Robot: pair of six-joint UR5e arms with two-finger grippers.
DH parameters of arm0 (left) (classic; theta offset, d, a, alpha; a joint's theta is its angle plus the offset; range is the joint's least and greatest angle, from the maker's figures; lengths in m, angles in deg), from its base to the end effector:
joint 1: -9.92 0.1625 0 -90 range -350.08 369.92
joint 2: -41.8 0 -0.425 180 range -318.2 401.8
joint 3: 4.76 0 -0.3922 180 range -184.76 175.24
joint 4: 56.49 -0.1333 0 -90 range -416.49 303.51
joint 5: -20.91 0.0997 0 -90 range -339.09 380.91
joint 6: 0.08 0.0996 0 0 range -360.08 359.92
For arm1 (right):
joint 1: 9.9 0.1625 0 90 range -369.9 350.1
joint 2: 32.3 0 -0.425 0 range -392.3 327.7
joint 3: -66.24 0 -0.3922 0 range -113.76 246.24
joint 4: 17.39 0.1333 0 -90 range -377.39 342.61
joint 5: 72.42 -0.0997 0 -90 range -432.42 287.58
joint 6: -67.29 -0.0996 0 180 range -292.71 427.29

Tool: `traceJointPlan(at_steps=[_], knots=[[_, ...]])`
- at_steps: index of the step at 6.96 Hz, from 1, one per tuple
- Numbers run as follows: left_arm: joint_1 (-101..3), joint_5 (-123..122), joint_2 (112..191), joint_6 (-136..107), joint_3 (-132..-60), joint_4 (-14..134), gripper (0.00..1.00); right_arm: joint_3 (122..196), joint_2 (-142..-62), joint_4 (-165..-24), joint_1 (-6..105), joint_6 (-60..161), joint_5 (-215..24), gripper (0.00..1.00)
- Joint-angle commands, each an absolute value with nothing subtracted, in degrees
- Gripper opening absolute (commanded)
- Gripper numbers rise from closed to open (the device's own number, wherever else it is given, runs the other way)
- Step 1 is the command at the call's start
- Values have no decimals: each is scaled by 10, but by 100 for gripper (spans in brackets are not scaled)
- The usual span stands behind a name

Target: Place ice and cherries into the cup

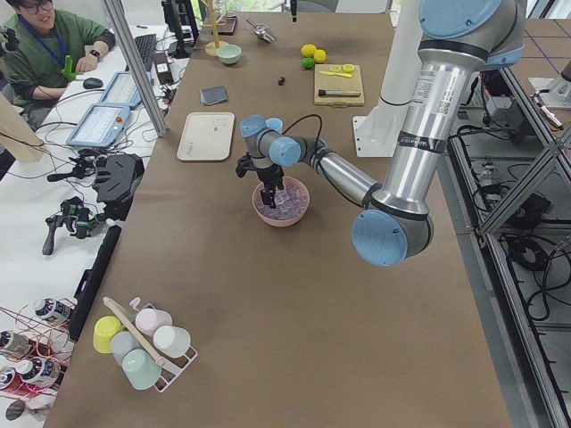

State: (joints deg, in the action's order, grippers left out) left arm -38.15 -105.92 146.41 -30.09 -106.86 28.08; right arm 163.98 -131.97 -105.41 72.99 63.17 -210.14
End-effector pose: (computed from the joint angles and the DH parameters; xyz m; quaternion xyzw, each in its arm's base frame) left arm 0.3324 -0.4802 0.4356 -0.0406 0.3542 0.1548 0.9214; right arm 0.0071 -0.4245 0.6616 -0.0392 -0.4026 -0.0240 0.9142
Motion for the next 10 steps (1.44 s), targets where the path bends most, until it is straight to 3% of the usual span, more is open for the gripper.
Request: traceJointPlan(at_steps=[1, 4, 5, 6, 8, 10], knots=[[-379, -1063, 1453, -315, -1058, 310, 96, 1640, -1320, -1054, 730, 632, -2102, 100], [-378, -1064, 1453, -318, -1043, 322, 96, 1640, -1320, -1054, 730, 632, -2101, 100], [-378, -1064, 1453, -325, -1043, 322, 92, 1640, -1320, -1055, 730, 632, -2101, 100], [-377, -1065, 1453, -331, -1047, 322, 79, 1640, -1320, -1055, 730, 632, -2101, 100], [-378, -1105, 1452, -332, -1049, 319, 42, 1640, -1320, -1055, 730, 632, -2101, 100], [-379, -1105, 1452, -332, -1052, 318, 20, 1640, -1320, -1054, 730, 632, -2101, 100]])
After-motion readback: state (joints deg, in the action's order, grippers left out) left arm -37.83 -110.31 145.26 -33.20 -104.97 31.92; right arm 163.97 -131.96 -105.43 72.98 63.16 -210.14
